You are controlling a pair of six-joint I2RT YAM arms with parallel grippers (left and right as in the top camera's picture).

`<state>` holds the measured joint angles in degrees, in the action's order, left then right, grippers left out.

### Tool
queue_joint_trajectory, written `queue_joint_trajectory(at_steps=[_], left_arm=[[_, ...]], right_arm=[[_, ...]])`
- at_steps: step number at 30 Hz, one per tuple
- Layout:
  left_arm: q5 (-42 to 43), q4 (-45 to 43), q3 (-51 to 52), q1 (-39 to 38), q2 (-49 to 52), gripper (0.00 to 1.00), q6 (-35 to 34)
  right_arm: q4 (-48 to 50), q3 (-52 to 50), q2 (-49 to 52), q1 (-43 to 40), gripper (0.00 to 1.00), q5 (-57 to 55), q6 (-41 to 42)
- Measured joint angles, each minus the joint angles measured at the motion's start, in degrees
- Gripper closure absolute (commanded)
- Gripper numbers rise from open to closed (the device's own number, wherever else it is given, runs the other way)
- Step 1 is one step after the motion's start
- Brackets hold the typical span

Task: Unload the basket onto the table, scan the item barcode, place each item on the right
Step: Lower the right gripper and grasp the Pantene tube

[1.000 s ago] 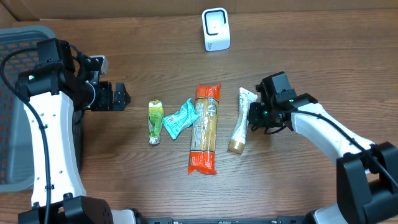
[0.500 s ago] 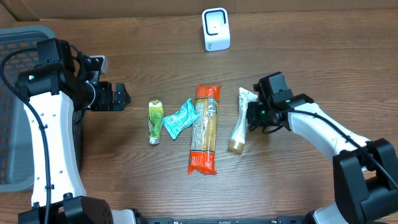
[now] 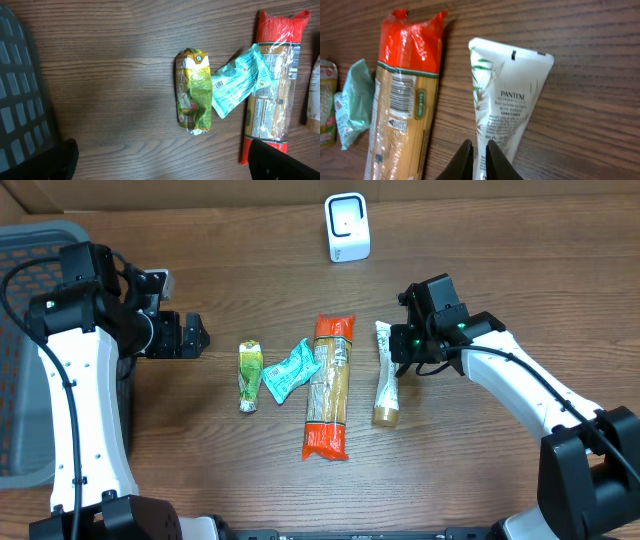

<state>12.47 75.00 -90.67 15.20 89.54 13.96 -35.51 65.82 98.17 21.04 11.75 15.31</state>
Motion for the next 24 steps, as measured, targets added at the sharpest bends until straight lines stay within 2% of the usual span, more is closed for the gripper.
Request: queue_joint_trajectory(at_steps=[11, 24], left_arm=[[-0.02, 0.00, 0.00, 0.00, 0.00, 0.00, 0.00], [-0.02, 0.00, 0.00, 0.00, 0.00, 0.00, 0.00]], right_arm=[[3.10, 0.09, 5.49, 0.00, 0.88, 0.50, -1.22], [3.54, 1.36, 10.49, 3.63, 0.88, 3.54, -9.03]])
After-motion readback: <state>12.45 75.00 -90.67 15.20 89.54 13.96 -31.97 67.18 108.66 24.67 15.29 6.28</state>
